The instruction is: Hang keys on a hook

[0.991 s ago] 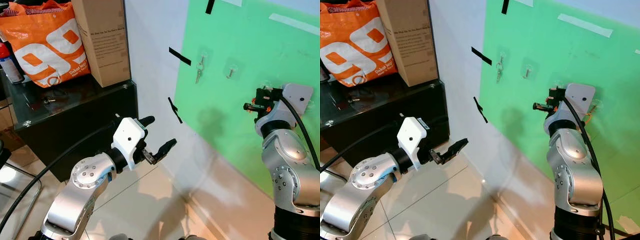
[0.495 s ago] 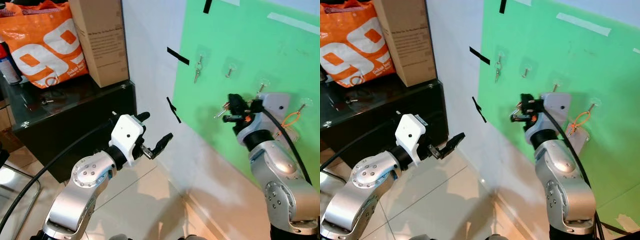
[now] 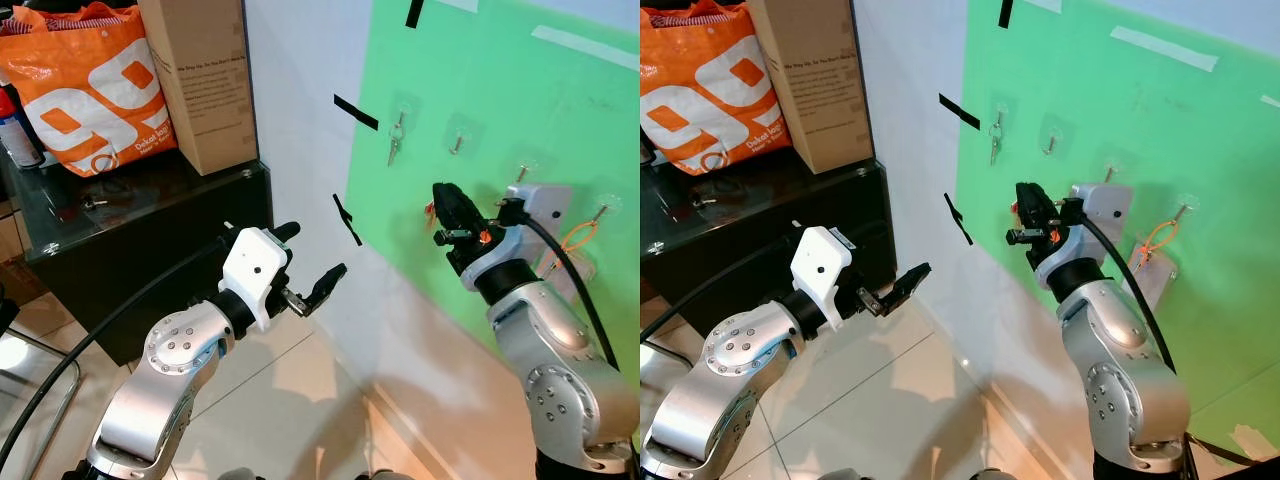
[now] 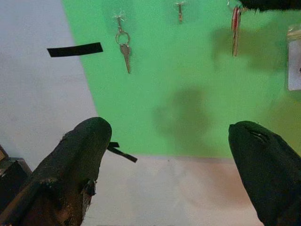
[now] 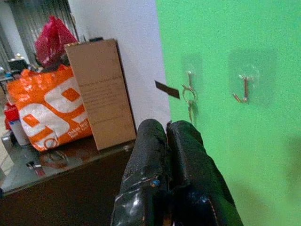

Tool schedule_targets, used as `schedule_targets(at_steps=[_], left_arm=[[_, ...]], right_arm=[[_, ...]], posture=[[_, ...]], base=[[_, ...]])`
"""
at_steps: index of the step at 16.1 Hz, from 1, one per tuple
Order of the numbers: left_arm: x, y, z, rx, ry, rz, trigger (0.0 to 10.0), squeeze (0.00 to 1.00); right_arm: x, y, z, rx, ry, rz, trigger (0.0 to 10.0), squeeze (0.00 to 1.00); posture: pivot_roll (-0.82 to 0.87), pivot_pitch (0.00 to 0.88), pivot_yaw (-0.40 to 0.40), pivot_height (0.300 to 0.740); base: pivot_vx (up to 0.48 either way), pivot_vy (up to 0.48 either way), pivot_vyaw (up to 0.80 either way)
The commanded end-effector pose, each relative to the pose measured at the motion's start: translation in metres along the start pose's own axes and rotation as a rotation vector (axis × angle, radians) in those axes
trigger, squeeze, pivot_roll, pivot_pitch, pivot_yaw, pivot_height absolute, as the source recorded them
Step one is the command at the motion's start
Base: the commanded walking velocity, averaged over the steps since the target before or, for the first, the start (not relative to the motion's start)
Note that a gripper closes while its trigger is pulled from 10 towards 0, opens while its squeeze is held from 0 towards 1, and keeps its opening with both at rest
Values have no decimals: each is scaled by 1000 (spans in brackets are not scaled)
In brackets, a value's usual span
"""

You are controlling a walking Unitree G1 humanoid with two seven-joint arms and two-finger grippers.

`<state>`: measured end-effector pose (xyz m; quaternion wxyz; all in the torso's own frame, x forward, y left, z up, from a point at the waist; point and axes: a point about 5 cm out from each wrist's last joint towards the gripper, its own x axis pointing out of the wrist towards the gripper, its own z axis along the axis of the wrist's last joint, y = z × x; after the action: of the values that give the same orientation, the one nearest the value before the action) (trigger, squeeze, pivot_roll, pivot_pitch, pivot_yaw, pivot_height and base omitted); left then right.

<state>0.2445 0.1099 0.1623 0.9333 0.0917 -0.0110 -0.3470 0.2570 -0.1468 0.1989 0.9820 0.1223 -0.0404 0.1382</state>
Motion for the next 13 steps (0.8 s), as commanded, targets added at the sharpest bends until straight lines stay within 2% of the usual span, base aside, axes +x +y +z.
schedule_targets(at_steps=[1,6,8,12,13], left_arm=[[1,3,1,2,-4,12,10000,286],[3,7,3,6,-10,41,10000,282],[4,7,3,6,-9,39,10000,286],[8,3,5,2,-14,-14,10000,290],[9,3,8,11,-18,-40,10000,294]], right_arm=[[1,1,7,-2,-30,14,10000,0],[8,2,7,-40,-26,-31,10000,0],[17,3,5,-69,-6,-59,10000,0],[45,0,1,-132,45,-147,10000,0],[61,-5,6,-108,39,-187,10000,0]], posture=[[14,0,-1,740],[16,0,-3,740],[13,0,1,740],[21,0,6,740],[33,0,3,740]], base=[[0,0,0],[0,0,0],[0,0,0],[0,0,0],[0,0,0]])
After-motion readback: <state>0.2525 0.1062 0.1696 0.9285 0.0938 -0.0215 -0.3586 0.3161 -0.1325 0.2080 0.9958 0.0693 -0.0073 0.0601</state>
